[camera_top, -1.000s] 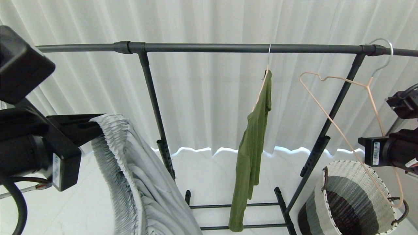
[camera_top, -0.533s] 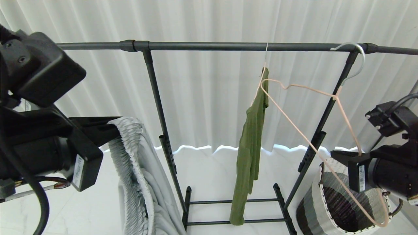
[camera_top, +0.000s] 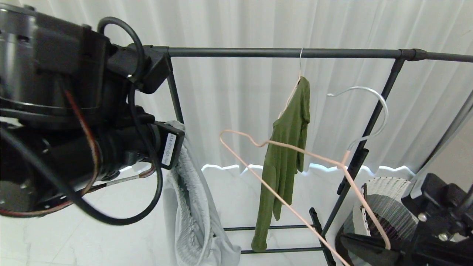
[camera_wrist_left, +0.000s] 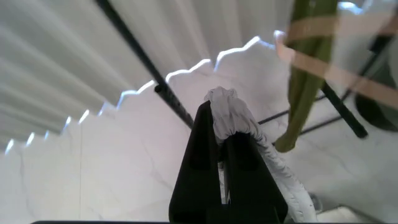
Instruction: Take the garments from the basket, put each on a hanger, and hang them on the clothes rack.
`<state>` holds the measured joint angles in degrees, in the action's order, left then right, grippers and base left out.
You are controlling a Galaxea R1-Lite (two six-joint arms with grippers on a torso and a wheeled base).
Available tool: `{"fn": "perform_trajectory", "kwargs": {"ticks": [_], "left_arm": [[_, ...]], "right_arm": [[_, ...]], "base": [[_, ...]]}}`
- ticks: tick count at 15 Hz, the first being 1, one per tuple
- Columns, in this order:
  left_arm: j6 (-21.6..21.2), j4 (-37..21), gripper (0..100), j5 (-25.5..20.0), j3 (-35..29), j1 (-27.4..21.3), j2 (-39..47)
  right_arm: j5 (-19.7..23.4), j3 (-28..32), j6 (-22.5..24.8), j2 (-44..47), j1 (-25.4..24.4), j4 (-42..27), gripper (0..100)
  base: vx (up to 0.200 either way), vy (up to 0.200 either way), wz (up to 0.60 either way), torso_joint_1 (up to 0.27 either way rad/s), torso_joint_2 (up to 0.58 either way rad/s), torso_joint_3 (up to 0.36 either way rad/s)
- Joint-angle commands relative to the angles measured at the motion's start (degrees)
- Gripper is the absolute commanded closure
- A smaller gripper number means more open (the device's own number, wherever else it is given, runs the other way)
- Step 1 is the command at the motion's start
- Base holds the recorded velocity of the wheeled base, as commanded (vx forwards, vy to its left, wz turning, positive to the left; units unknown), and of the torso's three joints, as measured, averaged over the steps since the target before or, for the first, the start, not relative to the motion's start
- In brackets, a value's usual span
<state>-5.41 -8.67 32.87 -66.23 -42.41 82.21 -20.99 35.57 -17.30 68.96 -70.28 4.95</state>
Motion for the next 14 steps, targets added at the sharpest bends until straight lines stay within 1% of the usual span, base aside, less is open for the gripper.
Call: {"fn": "perform_trajectory", "kwargs": {"ticks": [1,3,5,8,11,14], "left_arm": [[0.8,0.0,100,2.0,-2.2,1.9,5.1],[0.9,0.0,100,2.6,-3.2,2.2,5.4],[1.0,0.0,100,2.6,-3.3,2.2,5.3],[3.2,0.0,100,3.1,-3.2,2.3,5.8],[3.3,0.0,100,3.2,-3.2,2.3,5.9],[3.3,0.0,100,3.3,-3.3,3.5,5.9]], "right_arm": [[0.0,-1.0,-1.5,-0.3,-5.4,0.1,100],[0.1,-1.3,-1.7,-0.3,-7.1,0.2,100],[0.1,-1.5,-1.7,-0.3,-7.2,0.4,100],[0.0,-1.5,-1.6,-0.3,-8.0,0.5,100],[0.1,-1.4,-1.3,-0.1,-8.7,0.6,100],[0.0,-1.4,-1.3,-0.3,-10.7,0.6,100]], "base": [[0.000,0.000,0.00,0.000,0.00,0.000],[0.000,0.000,0.00,0.000,0.00,0.000],[0.000,0.000,0.00,0.000,0.00,0.000],[0.000,0.000,0.00,0.000,0.00,0.000],[0.000,0.000,0.00,0.000,0.00,0.000],[0.000,0.000,0.00,0.000,0.00,0.000]]}}
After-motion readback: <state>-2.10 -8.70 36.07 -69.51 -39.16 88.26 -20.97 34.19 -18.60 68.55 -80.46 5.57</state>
